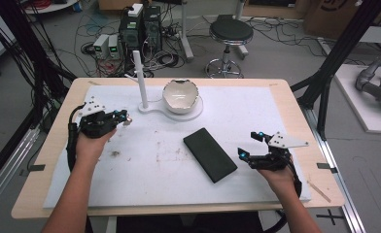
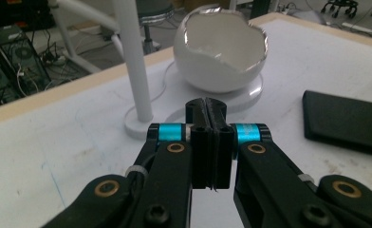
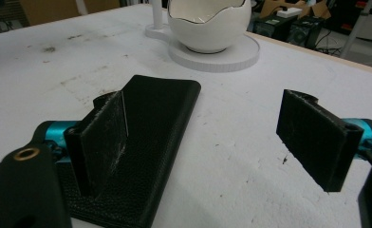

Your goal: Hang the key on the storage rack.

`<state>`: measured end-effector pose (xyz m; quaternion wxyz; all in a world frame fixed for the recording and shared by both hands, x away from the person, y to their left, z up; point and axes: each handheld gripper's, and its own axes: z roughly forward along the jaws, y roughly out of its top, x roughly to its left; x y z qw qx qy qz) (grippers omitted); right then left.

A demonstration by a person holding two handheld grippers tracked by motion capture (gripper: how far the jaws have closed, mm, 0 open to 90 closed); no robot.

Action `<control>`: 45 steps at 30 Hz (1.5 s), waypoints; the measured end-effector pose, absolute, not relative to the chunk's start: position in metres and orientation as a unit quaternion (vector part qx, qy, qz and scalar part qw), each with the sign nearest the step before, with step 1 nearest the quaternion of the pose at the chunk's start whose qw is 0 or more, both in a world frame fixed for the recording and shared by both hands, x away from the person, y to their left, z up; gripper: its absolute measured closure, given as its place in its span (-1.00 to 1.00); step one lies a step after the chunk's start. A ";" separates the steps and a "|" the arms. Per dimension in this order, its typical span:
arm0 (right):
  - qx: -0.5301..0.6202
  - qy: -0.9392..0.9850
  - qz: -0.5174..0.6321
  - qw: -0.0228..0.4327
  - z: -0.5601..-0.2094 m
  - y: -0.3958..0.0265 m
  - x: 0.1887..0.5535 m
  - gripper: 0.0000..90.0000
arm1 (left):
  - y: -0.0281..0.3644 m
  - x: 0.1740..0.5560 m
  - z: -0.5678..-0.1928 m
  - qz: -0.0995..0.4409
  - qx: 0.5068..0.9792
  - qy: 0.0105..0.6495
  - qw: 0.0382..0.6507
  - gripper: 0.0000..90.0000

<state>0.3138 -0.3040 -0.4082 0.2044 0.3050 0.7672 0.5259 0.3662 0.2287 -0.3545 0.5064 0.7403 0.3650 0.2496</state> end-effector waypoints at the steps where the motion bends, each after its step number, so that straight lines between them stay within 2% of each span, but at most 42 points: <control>1: 0.306 0.766 0.527 0.204 -0.408 -0.304 0.314 -0.61 | 0.226 0.366 -0.348 0.253 0.740 0.362 0.507 0.97; 11: 0.319 0.758 0.525 0.217 -0.407 -0.305 0.316 -0.61 | 0.208 0.387 -0.280 0.273 0.743 0.321 0.519 0.98; 18: 0.320 0.759 0.525 0.214 -0.407 -0.306 0.317 -0.61 | 0.203 0.413 -0.255 0.274 0.740 0.325 0.521 0.97; 29: 0.322 0.760 0.522 0.213 -0.408 -0.309 0.317 -0.61 | 0.200 0.440 -0.259 0.262 0.744 0.348 0.507 0.97; 45: 0.321 0.764 0.518 0.210 -0.409 -0.307 0.316 -0.61 | 0.209 0.457 -0.268 0.255 0.732 0.375 0.508 0.97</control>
